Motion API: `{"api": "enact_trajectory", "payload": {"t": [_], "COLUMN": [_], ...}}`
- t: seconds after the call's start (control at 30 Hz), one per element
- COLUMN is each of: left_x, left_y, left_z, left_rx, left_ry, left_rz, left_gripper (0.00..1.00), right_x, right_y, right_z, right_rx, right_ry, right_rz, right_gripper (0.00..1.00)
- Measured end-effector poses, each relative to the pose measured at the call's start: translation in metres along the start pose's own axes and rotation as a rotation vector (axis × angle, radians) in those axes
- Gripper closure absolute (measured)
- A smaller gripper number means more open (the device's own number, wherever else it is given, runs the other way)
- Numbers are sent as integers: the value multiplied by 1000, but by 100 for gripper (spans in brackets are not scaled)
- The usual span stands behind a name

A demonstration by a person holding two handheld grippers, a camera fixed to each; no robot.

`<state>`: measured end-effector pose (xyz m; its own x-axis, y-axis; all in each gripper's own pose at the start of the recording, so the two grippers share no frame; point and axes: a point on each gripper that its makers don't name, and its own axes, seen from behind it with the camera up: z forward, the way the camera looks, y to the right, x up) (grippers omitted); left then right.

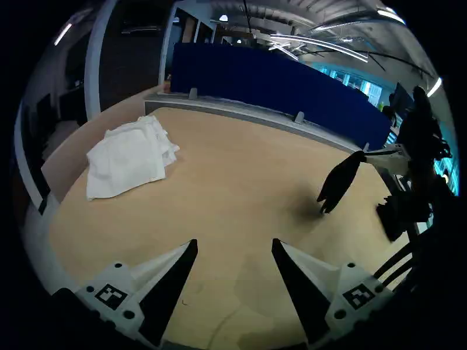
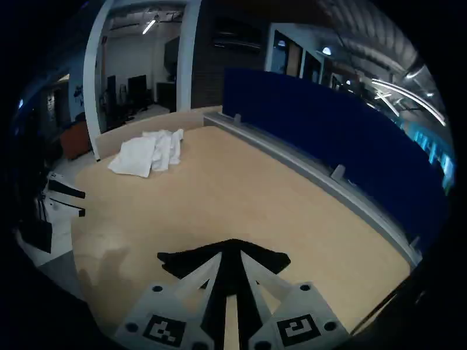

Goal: Fold towel

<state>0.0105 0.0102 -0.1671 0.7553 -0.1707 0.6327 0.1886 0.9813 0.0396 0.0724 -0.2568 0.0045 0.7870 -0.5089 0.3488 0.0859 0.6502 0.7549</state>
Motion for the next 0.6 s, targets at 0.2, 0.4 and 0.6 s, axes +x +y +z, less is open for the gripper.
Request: {"api": "enact_trajectory", "payload": {"t": [0.2, 0.4, 0.6], "left_x": [7, 12, 12], "left_y": [7, 13, 17], "left_z": [-1, -2, -3], "left_rx": [-15, -27, -36], "left_ry": [9, 11, 10], "left_rz": [11, 25, 35], "left_gripper": [6, 6, 6], "right_x": [7, 8, 5], "right_y": [18, 38, 59], "right_z": [-16, -31, -48], "right_rx": [-35, -66, -101], "right_ry": [17, 29, 33], "right_rz": [11, 33, 52], "right_gripper": [93, 93, 93]}}
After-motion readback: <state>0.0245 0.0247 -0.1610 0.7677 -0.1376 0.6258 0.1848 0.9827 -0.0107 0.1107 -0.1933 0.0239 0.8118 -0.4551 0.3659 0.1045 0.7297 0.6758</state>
